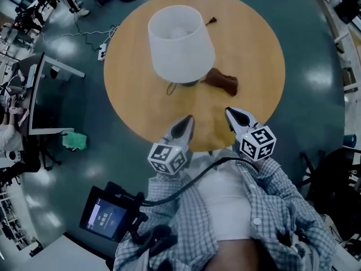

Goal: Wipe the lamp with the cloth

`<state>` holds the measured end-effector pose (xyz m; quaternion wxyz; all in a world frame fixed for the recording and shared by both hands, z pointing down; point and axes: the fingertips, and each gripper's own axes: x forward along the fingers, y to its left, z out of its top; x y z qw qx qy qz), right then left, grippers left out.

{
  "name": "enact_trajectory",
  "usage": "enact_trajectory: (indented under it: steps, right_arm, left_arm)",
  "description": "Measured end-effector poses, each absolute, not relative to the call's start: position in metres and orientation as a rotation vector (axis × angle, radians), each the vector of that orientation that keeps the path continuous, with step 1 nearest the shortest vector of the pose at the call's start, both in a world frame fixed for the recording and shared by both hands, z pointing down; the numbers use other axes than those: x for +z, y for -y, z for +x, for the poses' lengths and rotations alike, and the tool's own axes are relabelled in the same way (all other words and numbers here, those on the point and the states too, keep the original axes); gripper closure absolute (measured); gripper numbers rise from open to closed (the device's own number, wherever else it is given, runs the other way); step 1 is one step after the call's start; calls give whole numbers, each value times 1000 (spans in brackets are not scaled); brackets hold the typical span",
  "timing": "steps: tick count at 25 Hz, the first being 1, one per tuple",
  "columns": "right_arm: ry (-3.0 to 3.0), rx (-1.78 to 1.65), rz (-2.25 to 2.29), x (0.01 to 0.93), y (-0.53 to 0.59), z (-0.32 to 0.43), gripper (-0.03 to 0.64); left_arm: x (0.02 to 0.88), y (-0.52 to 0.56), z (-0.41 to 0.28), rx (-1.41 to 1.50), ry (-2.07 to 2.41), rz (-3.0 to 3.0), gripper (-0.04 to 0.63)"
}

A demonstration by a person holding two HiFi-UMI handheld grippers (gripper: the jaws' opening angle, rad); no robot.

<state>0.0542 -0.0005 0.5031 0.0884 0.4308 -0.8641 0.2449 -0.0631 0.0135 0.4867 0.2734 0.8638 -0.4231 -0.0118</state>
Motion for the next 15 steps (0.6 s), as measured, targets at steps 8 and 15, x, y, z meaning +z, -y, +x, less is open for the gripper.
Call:
enact_trajectory:
  steps: [8, 15]
  right_arm:
    - [2641, 672, 1138, 500, 39, 30, 615]
    - [2647, 629, 1080, 497, 53, 46, 615]
  left_arm:
    - [479, 28, -56, -305, 938, 2276, 535]
    - [456, 72, -56, -752, 814, 2153, 291]
